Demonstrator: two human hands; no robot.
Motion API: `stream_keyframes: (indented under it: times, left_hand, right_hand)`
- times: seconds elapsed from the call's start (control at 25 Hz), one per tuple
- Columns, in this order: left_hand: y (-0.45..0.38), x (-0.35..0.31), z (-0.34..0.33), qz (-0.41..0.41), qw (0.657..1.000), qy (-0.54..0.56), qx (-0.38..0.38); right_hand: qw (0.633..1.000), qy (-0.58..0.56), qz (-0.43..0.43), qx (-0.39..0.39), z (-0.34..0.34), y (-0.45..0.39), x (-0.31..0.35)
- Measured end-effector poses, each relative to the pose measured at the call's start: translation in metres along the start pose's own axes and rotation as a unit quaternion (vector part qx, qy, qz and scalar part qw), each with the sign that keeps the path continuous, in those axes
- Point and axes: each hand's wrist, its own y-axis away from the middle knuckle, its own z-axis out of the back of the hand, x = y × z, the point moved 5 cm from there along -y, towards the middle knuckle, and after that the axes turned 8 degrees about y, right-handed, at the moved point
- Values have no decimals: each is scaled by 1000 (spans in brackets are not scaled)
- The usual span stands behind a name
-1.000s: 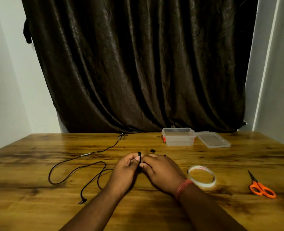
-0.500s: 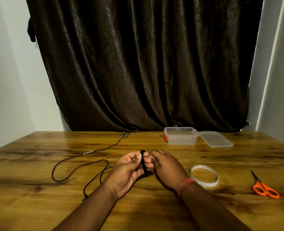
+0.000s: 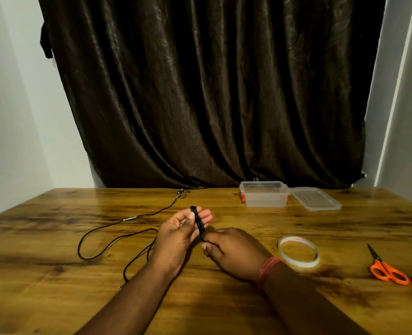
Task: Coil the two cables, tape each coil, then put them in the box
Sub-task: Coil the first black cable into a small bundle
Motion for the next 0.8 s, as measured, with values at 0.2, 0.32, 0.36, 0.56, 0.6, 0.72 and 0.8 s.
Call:
stream_keyframes:
  times: [0.2,0.32,0.36,0.56,0.6,0.72,0.8]
  left_hand:
    - [1,13,0,19,980,-193,35]
    - [7,20,-5,56,975,-194,93]
    - [9,21,-7,71,975,-186,100]
    - [18,17,-19,117,977,-104,144]
    - [19,16,-20,124,979,-77,140]
    - [18,12,-19,132,983,12,125]
    - [16,9,-18,128,985,45,105]
  right_hand:
    - [993,-67,-26,-98,24,2,-7]
    - [985,-80,-65,-139,28,2,-16]
    - [982,-82,-78,-151,30,3,-19]
    - [964,-114,-123,-206,33,5,-29]
    - [962,-125,-126,-208,32,5,-30]
    - [965,-145,-120,-183,24,1,-30]
    - [969,-152,-117,-156,17,-1,-30]
